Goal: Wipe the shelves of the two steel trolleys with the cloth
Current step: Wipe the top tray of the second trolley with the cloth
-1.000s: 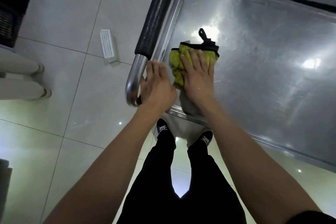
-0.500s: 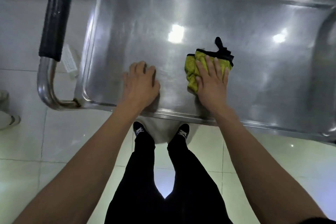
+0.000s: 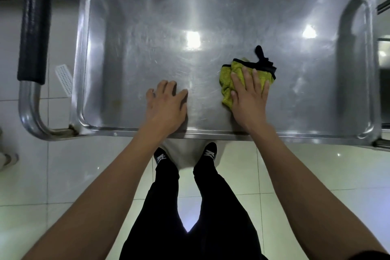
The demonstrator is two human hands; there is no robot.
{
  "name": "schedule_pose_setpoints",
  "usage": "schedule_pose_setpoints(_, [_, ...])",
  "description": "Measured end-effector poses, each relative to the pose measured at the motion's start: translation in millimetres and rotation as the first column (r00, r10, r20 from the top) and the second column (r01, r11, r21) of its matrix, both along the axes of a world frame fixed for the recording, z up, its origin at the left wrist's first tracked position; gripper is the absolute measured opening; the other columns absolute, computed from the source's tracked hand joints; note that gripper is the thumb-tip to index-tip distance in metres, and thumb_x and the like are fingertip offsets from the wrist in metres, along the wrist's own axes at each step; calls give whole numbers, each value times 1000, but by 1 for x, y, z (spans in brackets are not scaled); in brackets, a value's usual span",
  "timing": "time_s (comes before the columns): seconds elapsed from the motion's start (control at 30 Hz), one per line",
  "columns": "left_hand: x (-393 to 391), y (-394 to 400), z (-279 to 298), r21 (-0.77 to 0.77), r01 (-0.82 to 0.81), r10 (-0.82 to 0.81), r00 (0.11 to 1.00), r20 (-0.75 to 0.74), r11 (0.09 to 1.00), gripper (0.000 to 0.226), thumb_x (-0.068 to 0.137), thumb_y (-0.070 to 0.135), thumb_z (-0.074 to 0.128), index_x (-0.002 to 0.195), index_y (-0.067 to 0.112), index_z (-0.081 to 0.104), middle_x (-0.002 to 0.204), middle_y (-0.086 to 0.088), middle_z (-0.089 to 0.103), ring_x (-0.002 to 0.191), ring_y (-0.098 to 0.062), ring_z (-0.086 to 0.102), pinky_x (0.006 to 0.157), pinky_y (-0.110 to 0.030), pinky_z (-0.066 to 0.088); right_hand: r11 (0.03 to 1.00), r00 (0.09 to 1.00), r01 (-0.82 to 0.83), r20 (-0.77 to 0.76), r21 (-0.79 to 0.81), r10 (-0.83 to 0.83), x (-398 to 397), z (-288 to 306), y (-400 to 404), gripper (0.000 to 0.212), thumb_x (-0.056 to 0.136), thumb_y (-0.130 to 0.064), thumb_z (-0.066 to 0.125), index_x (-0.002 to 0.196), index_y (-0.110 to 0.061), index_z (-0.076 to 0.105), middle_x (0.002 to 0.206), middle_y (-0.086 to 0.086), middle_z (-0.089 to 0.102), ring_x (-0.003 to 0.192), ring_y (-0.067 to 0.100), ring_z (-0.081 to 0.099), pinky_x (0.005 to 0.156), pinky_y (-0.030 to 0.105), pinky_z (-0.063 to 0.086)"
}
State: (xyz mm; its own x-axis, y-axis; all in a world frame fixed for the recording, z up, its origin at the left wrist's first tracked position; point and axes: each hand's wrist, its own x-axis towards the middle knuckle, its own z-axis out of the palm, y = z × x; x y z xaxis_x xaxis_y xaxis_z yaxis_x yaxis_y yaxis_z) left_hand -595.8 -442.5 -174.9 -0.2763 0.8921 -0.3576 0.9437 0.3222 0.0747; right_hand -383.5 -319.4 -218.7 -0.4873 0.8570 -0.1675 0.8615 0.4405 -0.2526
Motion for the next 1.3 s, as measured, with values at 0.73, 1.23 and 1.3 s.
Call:
schedule_pose_setpoints(0.73, [-162, -156, 13, 57, -578, 575, 816, 63, 814, 50, 95, 22, 47, 144, 17, 39, 155, -12, 34, 147, -37, 22, 114, -67, 22, 920, 919, -393, -39, -14, 392, -288, 3, -189, 65, 94, -36, 20, 154, -19, 38, 165, 12, 22, 154, 35, 11, 120, 64, 5])
schedule_pose_setpoints(1.23, [-219, -184, 14, -12, -676, 664, 721, 198, 737, 59, 85, 23, 49, 141, 11, 37, 149, -19, 35, 132, -43, 44, 105, -53, 42, 851, 848, -524, -88, 1, 523, -355, 2, -214, 73, 88, -46, 18, 152, -20, 41, 165, 9, 24, 154, 33, 11, 121, 62, 2])
schedule_pose_setpoints(1.3, [-224, -190, 14, 36, -701, 681, 702, 209, 712, 60, 87, 25, 46, 146, 13, 35, 153, -18, 32, 137, -41, 39, 110, -53, 38, 833, 830, -554, -82, 2, 552, -369, 1, -218, 70, 89, -45, 24, 152, -20, 41, 165, 9, 24, 154, 33, 11, 121, 62, 3])
